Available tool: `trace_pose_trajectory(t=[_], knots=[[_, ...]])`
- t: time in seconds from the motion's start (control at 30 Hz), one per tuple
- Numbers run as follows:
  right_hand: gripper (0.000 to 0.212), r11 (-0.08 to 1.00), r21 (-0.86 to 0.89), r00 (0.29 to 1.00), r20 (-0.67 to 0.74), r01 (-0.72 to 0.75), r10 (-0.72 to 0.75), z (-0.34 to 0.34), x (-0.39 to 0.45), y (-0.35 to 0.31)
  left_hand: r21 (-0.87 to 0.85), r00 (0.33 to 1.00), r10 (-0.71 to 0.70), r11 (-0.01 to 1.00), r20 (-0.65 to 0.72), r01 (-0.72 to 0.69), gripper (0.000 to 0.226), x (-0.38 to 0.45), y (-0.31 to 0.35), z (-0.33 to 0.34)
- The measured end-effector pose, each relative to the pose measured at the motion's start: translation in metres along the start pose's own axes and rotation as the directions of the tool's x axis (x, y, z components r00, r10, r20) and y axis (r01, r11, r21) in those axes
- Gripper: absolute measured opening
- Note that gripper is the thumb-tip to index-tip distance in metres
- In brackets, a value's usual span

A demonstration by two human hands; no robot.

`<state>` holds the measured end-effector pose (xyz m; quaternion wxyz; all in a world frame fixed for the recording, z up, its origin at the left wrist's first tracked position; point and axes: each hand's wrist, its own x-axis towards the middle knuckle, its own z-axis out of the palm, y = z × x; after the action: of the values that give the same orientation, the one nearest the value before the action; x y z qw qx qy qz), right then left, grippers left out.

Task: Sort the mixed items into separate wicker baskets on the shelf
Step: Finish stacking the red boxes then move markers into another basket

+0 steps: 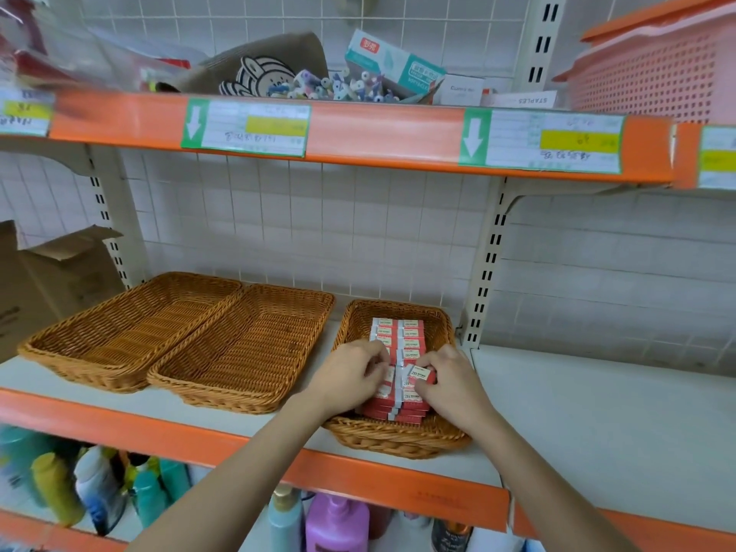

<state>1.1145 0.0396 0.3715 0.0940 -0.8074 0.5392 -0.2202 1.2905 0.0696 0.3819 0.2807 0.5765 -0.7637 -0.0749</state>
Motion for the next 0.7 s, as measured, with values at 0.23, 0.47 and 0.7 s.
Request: trace_pose_trajectory(t=[0.23,0.47,0.7], knots=[[0.043,0.998,-0.068,1.000,0.021,0.003,-0.002,-0.001,-0.002,-0.003,0.269,0.960,0.117,0.945,0.256,-0.187,0.037,0.010,-0.008,-0.002],[0.044,1.000,-0.016,0.999,0.034,0.026,-0.025,-0.005,0.003,-0.004,0.323,0.982,0.046,0.940,0.185,-0.105,0.041,0.013,-0.010,-0.008],[0.044,0.999,-0.012,0.997,0.061,0.037,-0.036,-0.003,0.011,-0.009,0.263,0.992,0.013,0.964,0.125,-0.046,0.038,0.020,-0.009,0.001]])
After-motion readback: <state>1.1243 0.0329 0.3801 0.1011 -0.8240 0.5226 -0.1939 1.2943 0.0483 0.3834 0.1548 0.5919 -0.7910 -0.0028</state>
